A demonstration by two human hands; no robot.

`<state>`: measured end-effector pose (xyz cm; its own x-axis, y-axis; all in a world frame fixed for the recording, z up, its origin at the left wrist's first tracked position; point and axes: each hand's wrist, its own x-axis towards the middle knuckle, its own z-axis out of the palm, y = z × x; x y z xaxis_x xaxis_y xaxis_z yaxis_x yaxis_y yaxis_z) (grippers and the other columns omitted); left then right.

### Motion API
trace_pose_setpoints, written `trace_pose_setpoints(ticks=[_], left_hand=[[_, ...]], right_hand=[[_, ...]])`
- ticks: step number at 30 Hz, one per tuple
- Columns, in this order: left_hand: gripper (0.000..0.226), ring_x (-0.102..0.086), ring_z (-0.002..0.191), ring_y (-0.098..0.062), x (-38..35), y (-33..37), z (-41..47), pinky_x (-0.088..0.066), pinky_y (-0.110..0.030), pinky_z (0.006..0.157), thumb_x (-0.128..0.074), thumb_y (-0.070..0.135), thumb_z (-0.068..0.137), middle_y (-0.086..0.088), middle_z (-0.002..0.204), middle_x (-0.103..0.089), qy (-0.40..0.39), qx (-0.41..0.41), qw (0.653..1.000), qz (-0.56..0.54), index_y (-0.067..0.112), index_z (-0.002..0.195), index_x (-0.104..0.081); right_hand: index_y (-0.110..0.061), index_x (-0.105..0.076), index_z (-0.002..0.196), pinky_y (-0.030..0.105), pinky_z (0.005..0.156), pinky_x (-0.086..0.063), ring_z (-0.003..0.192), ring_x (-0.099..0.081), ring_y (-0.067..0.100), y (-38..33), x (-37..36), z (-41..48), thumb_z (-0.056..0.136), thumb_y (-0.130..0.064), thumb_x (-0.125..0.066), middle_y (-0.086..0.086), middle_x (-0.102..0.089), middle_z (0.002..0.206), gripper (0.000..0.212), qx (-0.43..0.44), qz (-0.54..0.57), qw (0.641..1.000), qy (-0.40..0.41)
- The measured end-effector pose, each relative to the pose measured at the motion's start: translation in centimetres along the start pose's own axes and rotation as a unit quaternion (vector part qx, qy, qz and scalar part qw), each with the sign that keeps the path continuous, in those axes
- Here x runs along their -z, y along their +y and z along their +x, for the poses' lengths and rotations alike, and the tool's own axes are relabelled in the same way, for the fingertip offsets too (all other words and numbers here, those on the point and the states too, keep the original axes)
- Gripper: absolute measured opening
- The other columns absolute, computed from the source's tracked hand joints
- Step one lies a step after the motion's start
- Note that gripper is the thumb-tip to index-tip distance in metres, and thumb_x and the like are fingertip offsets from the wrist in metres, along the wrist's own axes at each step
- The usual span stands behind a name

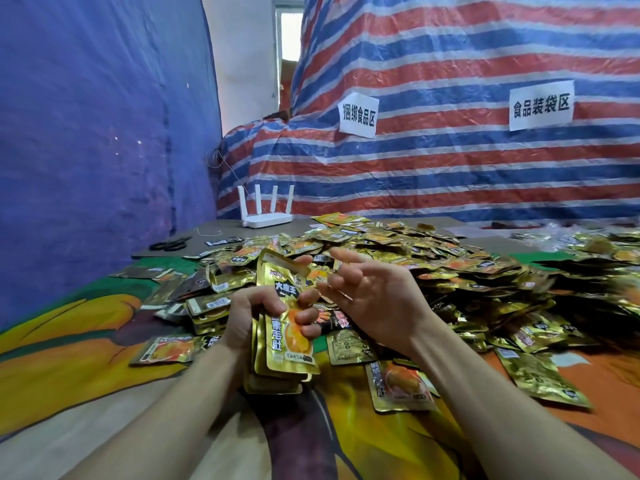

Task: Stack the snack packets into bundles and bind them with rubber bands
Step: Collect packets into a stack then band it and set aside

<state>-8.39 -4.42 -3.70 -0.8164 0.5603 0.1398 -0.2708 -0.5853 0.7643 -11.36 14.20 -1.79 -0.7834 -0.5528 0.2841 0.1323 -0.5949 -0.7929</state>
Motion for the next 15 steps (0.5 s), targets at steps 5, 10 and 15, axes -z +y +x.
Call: trace_pose_setpoints(ticks=[5, 10, 15], left_hand=[[0.05, -0.048, 0.061, -0.023, 0.1, -0.2, -0.1, -0.042, -0.031, 0.059, -0.073, 0.006, 0.037, -0.009, 0.069, -0.044, 0.018, 0.029, 0.999, 0.02, -0.004, 0.085, -0.064], [0.067, -0.047, 0.059, -0.022, 1.2, -0.3, 1.1, -0.044, -0.028, 0.052, -0.061, 0.008, 0.041, -0.007, 0.068, -0.05, 0.284, -0.114, 0.95, 0.055, 0.004, 0.108, -0.057], [0.047, -0.056, 0.078, -0.023, 1.5, 0.1, 1.7, -0.047, -0.036, 0.067, -0.058, -0.003, 0.074, -0.003, 0.09, -0.057, 0.464, -0.368, 0.804, 0.042, 0.035, 0.102, -0.056]], right_hand=[[-0.014, -0.068, 0.123, 0.025, 0.059, -0.06, 0.062, -0.069, 0.018, 0.4, -0.3, 0.4, 0.081, -0.003, -0.067, 0.012, -0.076, 0.107, 0.043, 0.014, -0.075, 0.996, 0.037], [-0.014, -0.064, 0.132, 0.033, 0.062, -0.061, 0.086, -0.076, 0.035, 0.8, -0.1, -0.2, 0.084, -0.005, -0.076, 0.017, -0.075, 0.112, 0.051, 0.029, -0.247, 0.963, 0.102], [-0.021, -0.07, 0.126, 0.039, 0.067, -0.063, 0.092, -0.076, 0.023, 3.2, -2.2, -0.3, 0.076, -0.011, -0.087, 0.013, -0.069, 0.118, 0.053, 0.023, -0.332, 0.936, 0.115]])
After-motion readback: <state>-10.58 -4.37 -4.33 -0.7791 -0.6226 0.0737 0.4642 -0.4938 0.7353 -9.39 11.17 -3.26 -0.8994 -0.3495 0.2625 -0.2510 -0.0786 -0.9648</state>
